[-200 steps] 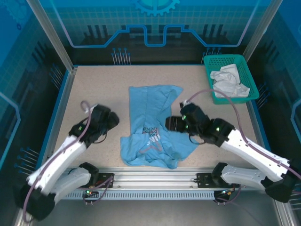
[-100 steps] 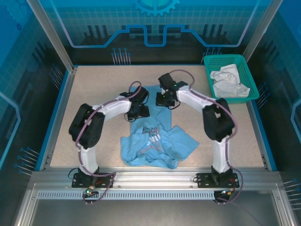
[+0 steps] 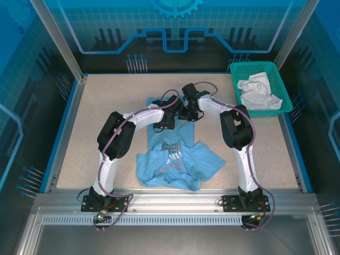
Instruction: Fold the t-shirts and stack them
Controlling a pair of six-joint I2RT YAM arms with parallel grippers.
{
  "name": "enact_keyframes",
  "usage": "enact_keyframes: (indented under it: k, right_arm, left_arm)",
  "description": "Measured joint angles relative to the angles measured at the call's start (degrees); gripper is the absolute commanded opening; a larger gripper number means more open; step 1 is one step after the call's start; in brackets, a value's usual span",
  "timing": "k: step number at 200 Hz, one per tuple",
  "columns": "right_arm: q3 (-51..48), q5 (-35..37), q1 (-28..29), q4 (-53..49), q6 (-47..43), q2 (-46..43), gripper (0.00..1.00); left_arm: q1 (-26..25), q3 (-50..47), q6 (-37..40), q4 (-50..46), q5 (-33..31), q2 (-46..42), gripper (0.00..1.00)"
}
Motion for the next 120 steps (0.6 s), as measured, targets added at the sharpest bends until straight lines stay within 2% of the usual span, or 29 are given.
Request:
enact_keyframes:
  k: [29, 102, 120]
  right_arm:
    - [-2.21, -1.14, -0.44, 2.49, 0.00, -0.79, 0.15]
    - [-5.81, -3.89, -1.44, 7.17, 0.63, -1.97, 0.13]
    - [-6.32, -4.11, -1.55, 7.93, 1.11, -2.14, 0.12]
  left_arm:
    - [0.44, -0.68, 1.07, -0.13, -1.77, -0.02, 0.51]
    - [2.29, -1.62, 2.21, 0.31, -1.33, -0.02, 0.11]
    - [3.15, -2.27, 2.40, 0.90, -1.90, -0.46, 0.07]
